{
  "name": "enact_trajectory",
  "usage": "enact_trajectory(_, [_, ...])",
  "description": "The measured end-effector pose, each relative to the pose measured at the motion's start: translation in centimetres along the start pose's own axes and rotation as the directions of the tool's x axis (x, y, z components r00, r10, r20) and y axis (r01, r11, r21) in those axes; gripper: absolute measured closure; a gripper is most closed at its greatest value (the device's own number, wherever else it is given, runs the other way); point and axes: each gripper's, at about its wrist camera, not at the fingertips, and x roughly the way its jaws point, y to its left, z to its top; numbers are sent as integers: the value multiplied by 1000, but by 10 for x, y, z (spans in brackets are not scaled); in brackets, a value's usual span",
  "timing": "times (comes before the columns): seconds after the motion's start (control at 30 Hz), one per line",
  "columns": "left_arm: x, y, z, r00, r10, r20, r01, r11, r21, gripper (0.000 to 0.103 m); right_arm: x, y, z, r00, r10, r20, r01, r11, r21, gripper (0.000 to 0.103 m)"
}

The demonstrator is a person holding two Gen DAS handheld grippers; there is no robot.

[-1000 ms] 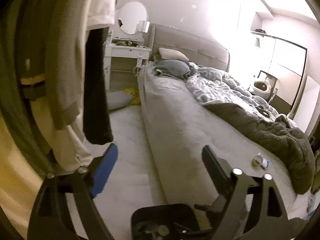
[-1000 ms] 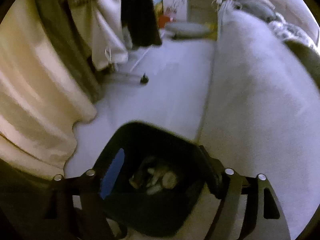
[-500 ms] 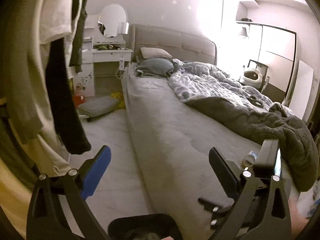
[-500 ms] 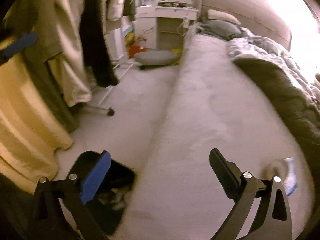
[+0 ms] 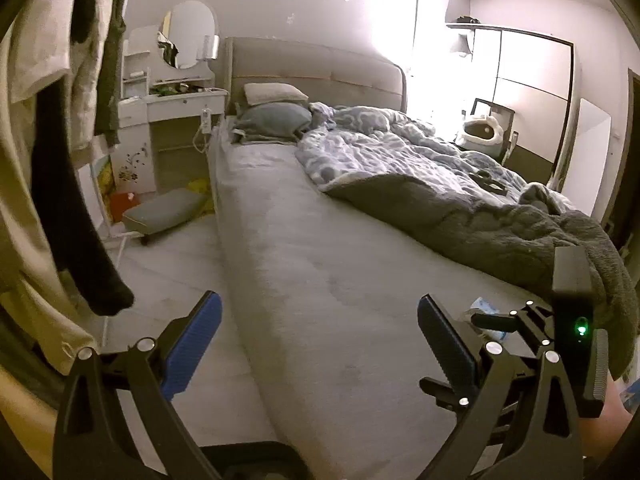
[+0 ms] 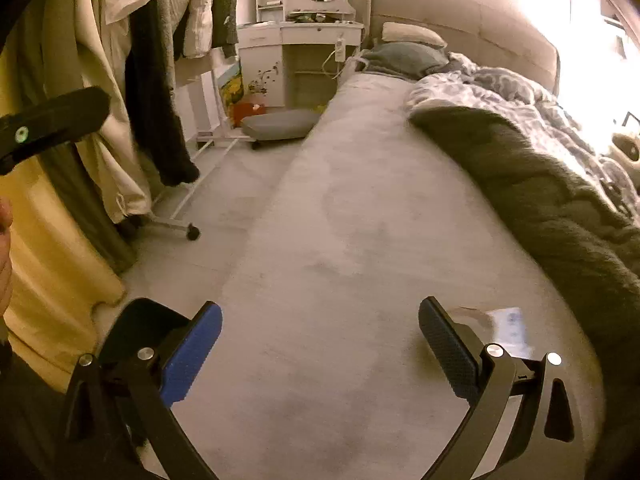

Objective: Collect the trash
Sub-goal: 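Move both open tools back over the bed toward the tape roll and wipe pack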

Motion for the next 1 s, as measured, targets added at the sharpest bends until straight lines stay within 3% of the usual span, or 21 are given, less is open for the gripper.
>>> enact_trajectory(0.5, [58,-68,-5,994,-91,-68,91,996,0,3,-13,-80,-32,999,-47,-19,48,997,67,4])
enact_trajectory(0.87, [95,-113,-19,975,-161,-155,163,987,-3,4,-4,-116,-58,996,-49,-72,54,995,81,4])
enact_trajectory(1.0, [107,-129,-27,967,-180,-183,183,983,2,4,-1,-125,-63,998,-17,-64,23,995,94,4])
